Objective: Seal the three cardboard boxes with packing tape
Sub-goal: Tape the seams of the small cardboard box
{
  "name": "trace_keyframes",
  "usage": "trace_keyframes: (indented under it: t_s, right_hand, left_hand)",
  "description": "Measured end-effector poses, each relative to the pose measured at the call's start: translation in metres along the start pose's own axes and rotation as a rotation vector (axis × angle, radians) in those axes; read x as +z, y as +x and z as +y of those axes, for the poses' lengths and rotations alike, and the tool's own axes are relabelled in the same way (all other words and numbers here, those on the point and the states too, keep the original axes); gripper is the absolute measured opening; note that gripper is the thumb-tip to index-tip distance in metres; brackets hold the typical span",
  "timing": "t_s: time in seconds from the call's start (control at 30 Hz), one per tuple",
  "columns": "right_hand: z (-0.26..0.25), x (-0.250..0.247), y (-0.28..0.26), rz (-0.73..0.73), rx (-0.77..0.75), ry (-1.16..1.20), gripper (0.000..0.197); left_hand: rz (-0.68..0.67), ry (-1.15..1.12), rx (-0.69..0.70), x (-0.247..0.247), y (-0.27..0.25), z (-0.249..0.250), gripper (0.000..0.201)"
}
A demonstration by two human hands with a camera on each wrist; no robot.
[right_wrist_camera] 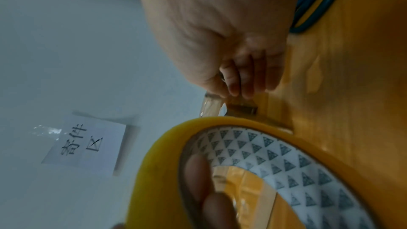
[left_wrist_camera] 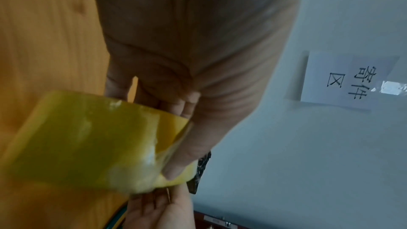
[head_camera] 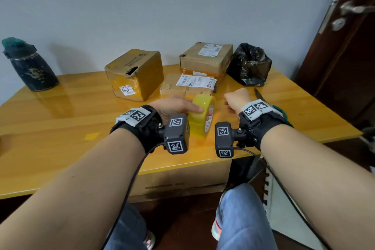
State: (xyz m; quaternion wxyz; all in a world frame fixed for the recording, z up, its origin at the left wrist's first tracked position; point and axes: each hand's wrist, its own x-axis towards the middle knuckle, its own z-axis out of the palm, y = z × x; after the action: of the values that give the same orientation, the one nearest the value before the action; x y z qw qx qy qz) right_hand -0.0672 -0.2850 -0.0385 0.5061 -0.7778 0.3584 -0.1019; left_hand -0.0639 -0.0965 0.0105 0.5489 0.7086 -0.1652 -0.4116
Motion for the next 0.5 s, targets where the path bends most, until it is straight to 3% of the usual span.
trace_keyframes:
  t_s: [0.1, 0.23, 0.3, 0.4, 0.5]
  right_hand:
    - [0.02, -0.022, 0.014, 0.105, 0.043, -0.196, 0.032]
    - [0.042, -0.036, 0.038, 0.109, 0.089, -0.42, 0.016]
    - [0.051, -0.039, 0.043, 0.118, 0.102, -0.486, 0.034]
    - [0.061, -0.043, 0.049, 0.058, 0.103, -0.609, 0.037]
    - [0.071, -0.041, 0.057, 0.156, 0.109, -0.747, 0.043]
  left_hand:
    - [-0.003, -0.041, 0.004, 0.013, 0.015, 0.001, 0.017]
    - [-0.025, -0.106, -0.009, 0.023, 0.035, 0.002, 0.018]
    - [-0.058, -0.149, -0.039, 0.025, 0.042, 0.001, 0.015]
    - [-0.051, -0.163, -0.061, 0.022, 0.051, -0.002, 0.015]
    - [-0.04, -0.142, -0.084, 0.02, 0.054, -0.006, 0.019]
